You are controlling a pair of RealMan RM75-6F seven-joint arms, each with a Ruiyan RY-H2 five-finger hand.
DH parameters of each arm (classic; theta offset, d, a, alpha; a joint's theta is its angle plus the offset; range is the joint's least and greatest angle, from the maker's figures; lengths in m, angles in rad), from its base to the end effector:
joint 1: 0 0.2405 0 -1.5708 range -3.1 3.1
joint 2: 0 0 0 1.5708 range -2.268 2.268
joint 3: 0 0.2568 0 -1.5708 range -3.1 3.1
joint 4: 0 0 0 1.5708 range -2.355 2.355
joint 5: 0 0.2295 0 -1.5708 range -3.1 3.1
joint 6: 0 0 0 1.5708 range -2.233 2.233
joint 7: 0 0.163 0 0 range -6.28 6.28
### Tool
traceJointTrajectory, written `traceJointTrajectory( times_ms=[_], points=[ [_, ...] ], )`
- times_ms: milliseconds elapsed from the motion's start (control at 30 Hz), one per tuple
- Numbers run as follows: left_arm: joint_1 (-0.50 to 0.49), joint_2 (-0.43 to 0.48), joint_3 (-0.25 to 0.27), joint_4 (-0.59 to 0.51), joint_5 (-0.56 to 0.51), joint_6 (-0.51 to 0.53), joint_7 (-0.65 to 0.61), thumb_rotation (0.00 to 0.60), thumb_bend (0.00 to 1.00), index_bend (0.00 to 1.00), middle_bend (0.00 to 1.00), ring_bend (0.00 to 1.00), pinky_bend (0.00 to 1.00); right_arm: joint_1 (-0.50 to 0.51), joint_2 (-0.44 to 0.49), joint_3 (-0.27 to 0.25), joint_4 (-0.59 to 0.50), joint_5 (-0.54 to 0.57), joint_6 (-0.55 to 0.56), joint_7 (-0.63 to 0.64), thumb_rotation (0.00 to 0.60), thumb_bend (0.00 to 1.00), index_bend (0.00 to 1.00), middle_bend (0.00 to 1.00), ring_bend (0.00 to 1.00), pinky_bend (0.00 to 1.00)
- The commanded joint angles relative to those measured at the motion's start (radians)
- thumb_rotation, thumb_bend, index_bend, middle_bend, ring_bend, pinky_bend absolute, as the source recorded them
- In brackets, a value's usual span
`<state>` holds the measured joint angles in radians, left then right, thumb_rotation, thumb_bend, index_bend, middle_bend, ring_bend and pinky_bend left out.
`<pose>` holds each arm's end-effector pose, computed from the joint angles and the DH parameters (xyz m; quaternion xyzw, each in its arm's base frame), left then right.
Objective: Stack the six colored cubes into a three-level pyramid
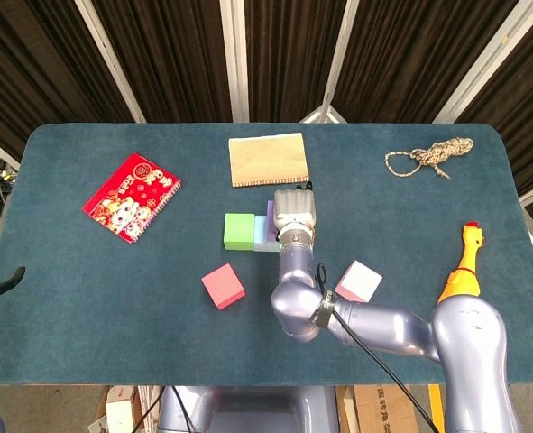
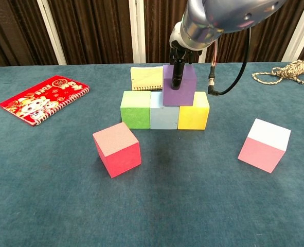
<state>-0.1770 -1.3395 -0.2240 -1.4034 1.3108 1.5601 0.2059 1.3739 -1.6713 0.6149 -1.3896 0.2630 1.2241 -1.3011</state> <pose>-0.3276 0.2645 0.1420 -0.5121 -0.2978 -0.3870 0.7066 0.0277 -0.4423 -0.0340 0.6763 -0.4796 0.1708 0.5324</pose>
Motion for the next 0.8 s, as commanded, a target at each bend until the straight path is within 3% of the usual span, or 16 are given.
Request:
traceJointTrajectory(
  times_ms=[33,800],
  points=[
    [0.000,0.000,0.000,0.000,0.000,0.000,0.000,0.600,0.20,0.15,0.01,0.00,0.03,0.000,0.001,0.001,-0.002,0.003,0.000,-0.001,0.600,0.36,0.30,0.30,0.13,0.00],
    [-0.001,-0.002,-0.001,0.004,-0.006,-0.006,-0.002,0.600,0.20,0.15,0.01,0.00,0.03,0.003,0.008,0.003,-0.033,0.003,0.022,-0.005,0.600,0.36,0.29,0.30,0.12,0.00]
  ],
)
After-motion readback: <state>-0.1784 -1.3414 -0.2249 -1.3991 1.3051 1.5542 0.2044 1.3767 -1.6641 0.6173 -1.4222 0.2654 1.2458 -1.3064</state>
